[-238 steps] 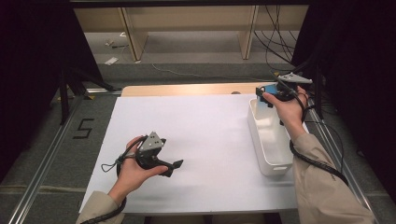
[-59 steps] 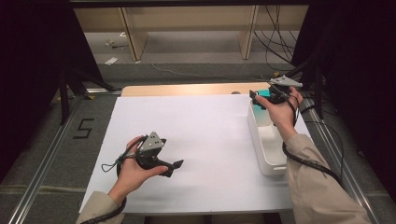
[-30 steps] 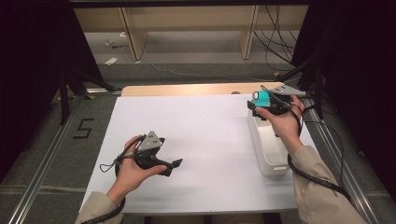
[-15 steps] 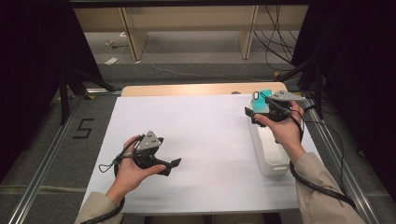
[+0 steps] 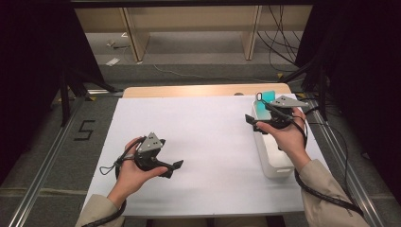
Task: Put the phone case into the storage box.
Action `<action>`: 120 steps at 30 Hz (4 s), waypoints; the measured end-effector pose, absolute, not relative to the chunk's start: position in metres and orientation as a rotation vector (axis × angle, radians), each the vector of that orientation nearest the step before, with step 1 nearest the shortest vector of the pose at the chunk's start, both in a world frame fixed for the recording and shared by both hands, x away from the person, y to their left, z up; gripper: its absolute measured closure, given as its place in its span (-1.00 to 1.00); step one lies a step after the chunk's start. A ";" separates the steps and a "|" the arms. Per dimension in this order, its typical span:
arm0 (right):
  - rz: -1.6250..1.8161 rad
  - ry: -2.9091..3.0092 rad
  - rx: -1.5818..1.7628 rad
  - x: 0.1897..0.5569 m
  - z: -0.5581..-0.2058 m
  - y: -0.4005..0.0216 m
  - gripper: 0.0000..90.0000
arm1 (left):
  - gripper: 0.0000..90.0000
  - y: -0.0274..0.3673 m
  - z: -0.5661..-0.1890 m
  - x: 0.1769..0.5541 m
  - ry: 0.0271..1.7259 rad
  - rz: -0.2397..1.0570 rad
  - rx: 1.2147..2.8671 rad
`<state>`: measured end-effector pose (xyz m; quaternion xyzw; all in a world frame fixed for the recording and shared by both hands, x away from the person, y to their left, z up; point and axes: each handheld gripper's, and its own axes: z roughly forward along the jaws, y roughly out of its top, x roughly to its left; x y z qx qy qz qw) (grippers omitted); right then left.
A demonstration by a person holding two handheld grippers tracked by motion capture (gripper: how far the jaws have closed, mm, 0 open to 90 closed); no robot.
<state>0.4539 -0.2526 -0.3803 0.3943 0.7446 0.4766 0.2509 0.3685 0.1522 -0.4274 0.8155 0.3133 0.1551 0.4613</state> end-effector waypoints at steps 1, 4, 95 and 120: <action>1.298 2.027 1.071 0.453 -0.380 -0.252 -0.79 | -0.99 0.152 -0.427 0.369 0.771 0.382 2.006; 1.302 2.036 1.063 0.449 -0.380 -0.252 -0.78 | -0.99 0.152 -0.428 0.369 0.771 0.381 2.006; 1.407 2.206 0.903 0.389 -0.395 -0.257 -0.67 | -0.99 0.155 -0.426 0.369 0.779 0.396 1.997; 1.410 2.200 0.894 0.381 -0.398 -0.262 -0.68 | -0.99 0.155 -0.426 0.369 0.780 0.393 1.997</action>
